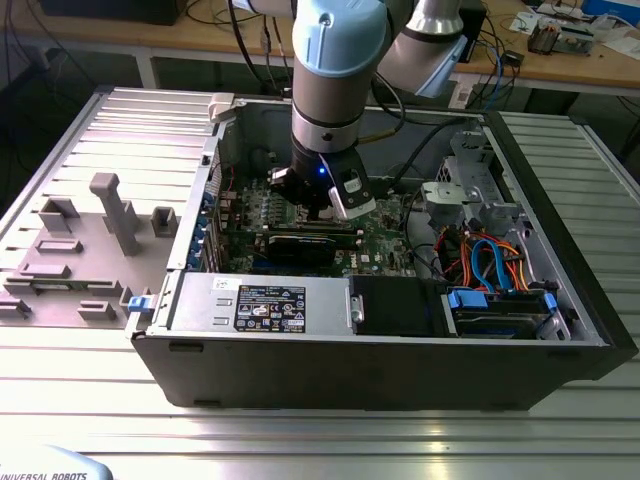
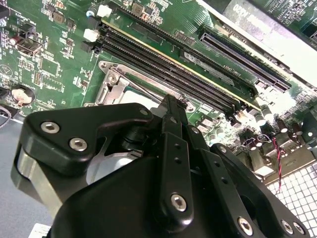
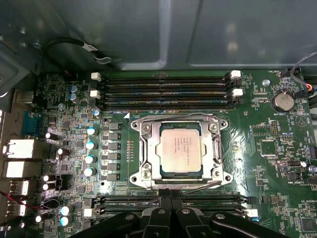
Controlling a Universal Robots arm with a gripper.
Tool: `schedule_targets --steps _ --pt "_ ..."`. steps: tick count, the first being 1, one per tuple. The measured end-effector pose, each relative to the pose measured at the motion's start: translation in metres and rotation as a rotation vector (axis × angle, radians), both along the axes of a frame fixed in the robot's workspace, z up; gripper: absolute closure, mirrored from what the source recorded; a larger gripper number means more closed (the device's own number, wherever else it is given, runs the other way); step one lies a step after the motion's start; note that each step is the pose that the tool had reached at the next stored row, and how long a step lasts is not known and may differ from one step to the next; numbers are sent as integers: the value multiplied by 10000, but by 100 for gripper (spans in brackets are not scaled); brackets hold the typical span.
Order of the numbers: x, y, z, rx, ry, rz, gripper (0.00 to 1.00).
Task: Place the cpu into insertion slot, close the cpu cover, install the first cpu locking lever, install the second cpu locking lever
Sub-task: 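Install the second cpu locking lever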
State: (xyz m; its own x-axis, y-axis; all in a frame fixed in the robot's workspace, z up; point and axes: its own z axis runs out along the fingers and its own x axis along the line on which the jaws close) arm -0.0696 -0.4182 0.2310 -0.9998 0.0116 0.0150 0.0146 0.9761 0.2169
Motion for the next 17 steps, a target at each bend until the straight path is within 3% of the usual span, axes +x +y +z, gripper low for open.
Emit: schedule_targets --steps 4,6,13,17 --pt "-10 0 -1 5 -1 -1 89" --pt "-59 -2 -5 17 1 1 89" --pt "-168 -4 -81 186 1 -6 89" --pt "-173 -27 -127 271 0 -35 89"
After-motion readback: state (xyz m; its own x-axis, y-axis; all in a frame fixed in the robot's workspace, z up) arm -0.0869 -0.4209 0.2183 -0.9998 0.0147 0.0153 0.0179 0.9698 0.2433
